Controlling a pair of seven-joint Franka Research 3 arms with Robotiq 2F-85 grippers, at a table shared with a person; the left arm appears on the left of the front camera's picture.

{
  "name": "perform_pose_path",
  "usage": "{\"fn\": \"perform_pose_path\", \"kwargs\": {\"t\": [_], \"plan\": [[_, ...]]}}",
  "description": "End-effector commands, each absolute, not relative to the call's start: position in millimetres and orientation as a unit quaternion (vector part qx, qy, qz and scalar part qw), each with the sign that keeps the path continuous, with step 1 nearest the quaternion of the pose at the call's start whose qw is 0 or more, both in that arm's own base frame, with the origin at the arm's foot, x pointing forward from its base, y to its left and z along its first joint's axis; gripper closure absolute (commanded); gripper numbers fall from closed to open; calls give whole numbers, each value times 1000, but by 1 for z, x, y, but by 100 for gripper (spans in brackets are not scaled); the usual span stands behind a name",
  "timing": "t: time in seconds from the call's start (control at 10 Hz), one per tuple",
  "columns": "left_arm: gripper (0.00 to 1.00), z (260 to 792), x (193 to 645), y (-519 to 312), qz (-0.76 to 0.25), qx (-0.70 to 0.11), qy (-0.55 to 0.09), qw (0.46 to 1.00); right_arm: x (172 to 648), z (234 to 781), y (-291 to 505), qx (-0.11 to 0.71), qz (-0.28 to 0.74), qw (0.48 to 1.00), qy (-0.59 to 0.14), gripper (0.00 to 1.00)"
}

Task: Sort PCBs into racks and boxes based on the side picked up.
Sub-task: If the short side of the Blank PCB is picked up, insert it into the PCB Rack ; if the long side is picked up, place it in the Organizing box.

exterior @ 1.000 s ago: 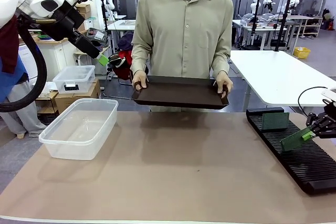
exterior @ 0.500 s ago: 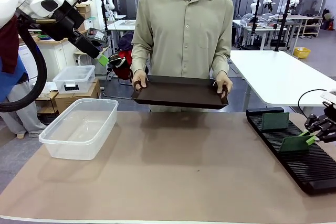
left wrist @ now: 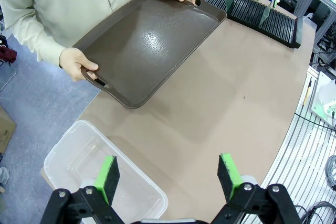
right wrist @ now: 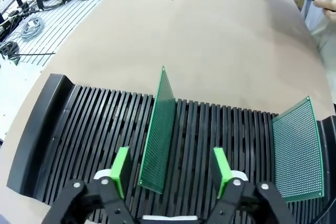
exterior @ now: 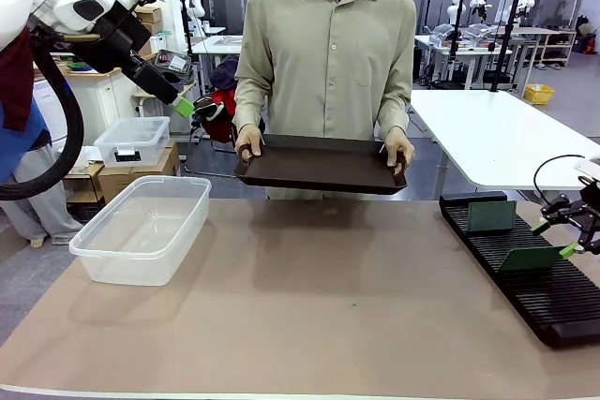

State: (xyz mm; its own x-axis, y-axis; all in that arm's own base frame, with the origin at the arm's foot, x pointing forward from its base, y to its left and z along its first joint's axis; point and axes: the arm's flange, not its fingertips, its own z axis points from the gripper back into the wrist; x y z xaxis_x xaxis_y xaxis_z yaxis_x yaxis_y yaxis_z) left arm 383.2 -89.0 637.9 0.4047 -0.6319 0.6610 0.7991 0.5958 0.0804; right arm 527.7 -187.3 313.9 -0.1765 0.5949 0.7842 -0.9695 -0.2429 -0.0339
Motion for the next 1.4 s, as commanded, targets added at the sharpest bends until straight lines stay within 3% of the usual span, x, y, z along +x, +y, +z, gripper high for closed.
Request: {"fn": "perform_pose_path", "kwargs": {"t": [0.0, 1.0, 1.1, 1.3], "plan": [[0, 636, 383, -88, -432, -130, -331, 829, 522, 330, -189, 311, 716, 562, -275, 0], [0, 636, 383, -88, -432, -130, -331, 829, 498, 431, -170, 307, 607, 679, -277, 0], [0, 636, 383, -88, -432, -130, -331, 829, 506, 424, -183, 303, 636, 653, -276, 0], [0, 636, 383, -88, -432, -130, -331, 829, 506, 424, -183, 303, 636, 653, -276, 0]]}}
